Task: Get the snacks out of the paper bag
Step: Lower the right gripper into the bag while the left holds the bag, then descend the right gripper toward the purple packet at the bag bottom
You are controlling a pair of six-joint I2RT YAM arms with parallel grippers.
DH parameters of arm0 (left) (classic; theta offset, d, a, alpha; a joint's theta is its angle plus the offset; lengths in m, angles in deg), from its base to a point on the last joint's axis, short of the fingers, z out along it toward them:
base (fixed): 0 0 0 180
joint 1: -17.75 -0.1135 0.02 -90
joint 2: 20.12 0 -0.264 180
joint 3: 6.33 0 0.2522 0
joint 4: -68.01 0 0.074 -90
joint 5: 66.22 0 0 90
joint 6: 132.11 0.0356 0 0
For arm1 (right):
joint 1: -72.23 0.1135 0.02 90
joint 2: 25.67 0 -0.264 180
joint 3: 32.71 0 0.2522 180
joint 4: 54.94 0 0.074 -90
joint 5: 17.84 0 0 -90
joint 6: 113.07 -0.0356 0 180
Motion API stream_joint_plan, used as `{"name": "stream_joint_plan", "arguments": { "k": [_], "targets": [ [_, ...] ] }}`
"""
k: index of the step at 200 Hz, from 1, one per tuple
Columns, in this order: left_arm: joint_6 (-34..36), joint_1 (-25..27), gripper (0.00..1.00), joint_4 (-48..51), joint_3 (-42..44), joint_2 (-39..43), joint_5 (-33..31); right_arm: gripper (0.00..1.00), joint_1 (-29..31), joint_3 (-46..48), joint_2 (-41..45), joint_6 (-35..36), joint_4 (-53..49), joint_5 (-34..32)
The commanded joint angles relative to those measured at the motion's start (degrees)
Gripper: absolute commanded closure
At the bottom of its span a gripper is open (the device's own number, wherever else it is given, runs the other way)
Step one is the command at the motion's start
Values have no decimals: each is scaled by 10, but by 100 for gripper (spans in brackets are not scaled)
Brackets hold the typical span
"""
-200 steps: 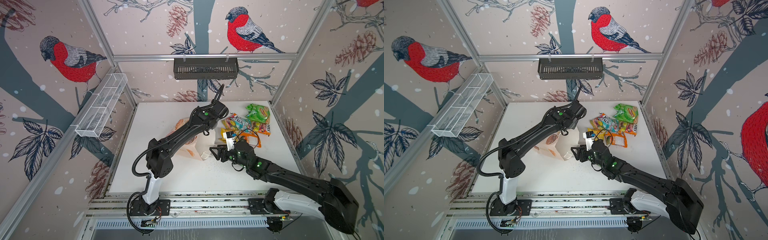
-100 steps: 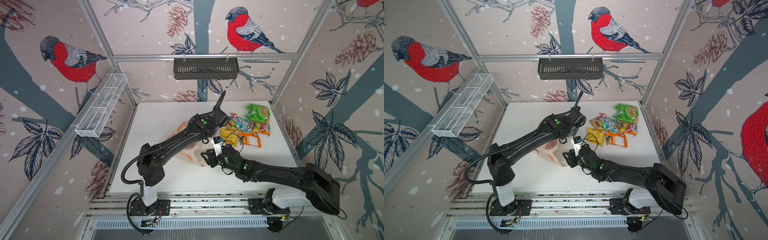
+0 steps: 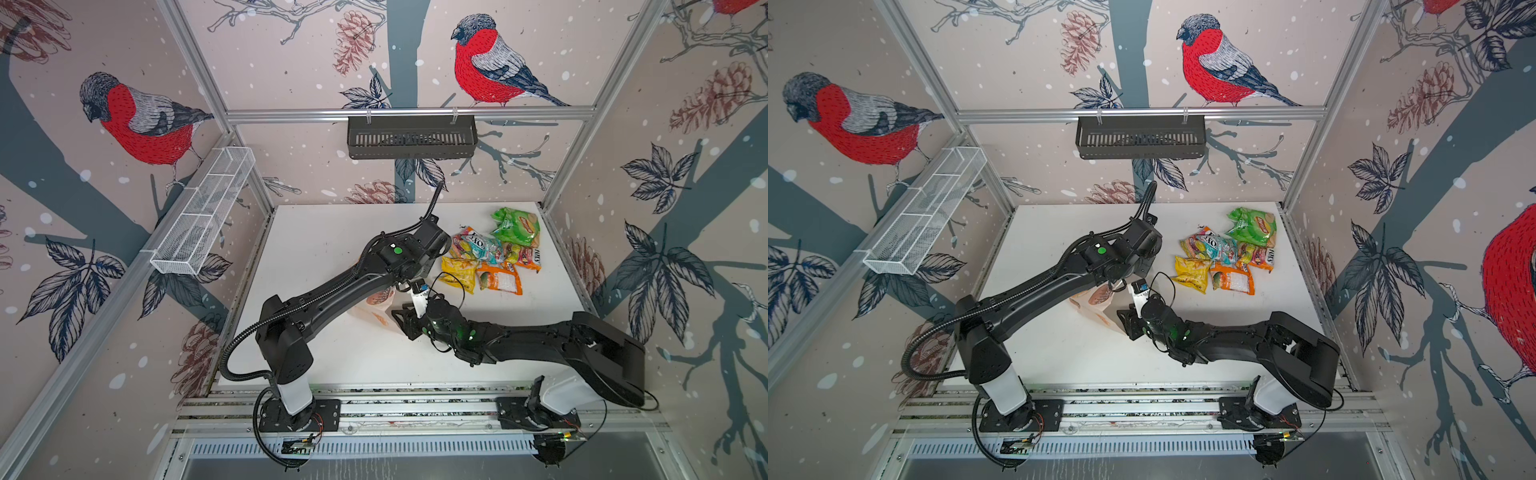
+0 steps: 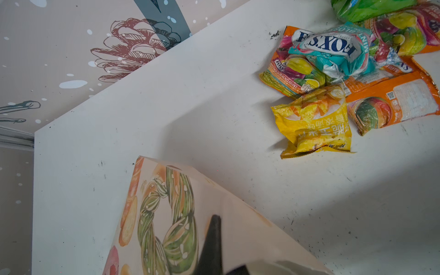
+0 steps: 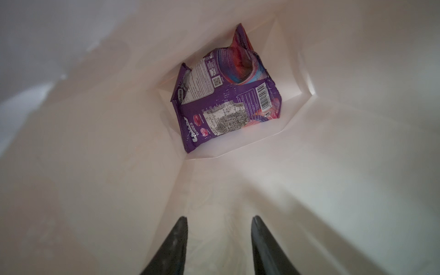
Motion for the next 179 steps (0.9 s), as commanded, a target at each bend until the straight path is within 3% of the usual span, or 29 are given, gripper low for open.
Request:
{"name": "stream_joint_plan", "arguments": {
  "k": [1, 78, 179],
  "targets": [
    [6, 2, 100, -21, 5, 8, 8, 54, 3, -10, -14, 16, 13, -11],
    [15, 5, 100, 7, -60, -28, 38, 29, 7, -51, -58, 31, -16, -21],
    [29, 25, 100, 46, -87, -37, 25, 15, -5, -90, -78, 28, -30, -47]
  ]
}}
